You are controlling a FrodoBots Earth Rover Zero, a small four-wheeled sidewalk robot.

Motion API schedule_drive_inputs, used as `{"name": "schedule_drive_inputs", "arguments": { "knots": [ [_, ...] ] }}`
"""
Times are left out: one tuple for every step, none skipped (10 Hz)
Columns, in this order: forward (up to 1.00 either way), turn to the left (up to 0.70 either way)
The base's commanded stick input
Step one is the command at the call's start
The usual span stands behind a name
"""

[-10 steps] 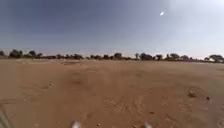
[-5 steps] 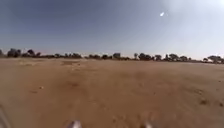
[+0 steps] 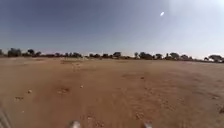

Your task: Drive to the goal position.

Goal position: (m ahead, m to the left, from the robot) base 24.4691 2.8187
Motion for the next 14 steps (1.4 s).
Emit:
{"name": "schedule_drive_inputs", "arguments": {
  "knots": [
    [0.7,0.0],
    [0.7,0.0],
    [0.7,0.0],
    [0.7,0.0],
    [0.7,0.0],
    [0.7,0.0],
    [0.7,0.0],
    [0.7,0.0],
    [0.7,0.0],
    [0.7,0.0],
    [0.7,0.0],
    [0.7,0.0],
    [0.7,0.0],
    [0.7,0.0]
  ]
}}
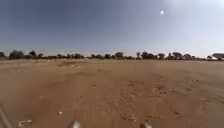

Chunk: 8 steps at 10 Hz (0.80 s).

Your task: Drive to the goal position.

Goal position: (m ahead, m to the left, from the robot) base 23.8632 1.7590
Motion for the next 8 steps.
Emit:
{"name": "schedule_drive_inputs", "arguments": {
  "knots": [
    [0.7,0.0],
    [0.7,0.0],
    [0.7,0.0],
    [0.7,0.0],
    [0.7,0.0],
    [0.7,0.0],
    [0.7,0.0],
    [0.7,0.0]
  ]
}}
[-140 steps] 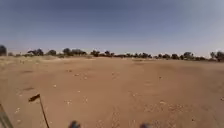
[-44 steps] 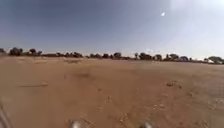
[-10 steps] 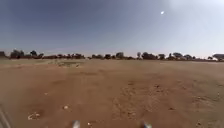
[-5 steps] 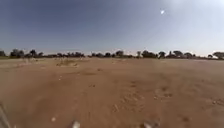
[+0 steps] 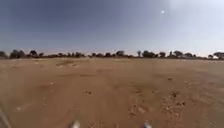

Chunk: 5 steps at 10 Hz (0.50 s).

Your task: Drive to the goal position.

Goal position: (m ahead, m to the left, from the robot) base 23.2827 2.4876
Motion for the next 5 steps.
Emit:
{"name": "schedule_drive_inputs", "arguments": {
  "knots": [
    [0.7,0.0],
    [0.7,0.0],
    [0.7,0.0],
    [0.7,0.0],
    [0.7,0.0]
  ]
}}
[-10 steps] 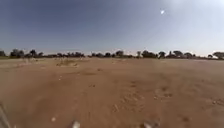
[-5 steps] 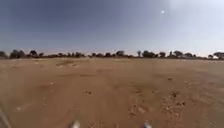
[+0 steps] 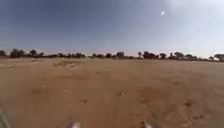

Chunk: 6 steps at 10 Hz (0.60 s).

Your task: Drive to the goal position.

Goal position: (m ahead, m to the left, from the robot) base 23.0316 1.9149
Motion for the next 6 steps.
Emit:
{"name": "schedule_drive_inputs", "arguments": {
  "knots": [
    [0.7,0.0],
    [0.7,0.0],
    [0.7,0.0],
    [0.7,0.0],
    [0.7,0.0],
    [0.7,0.0]
  ]
}}
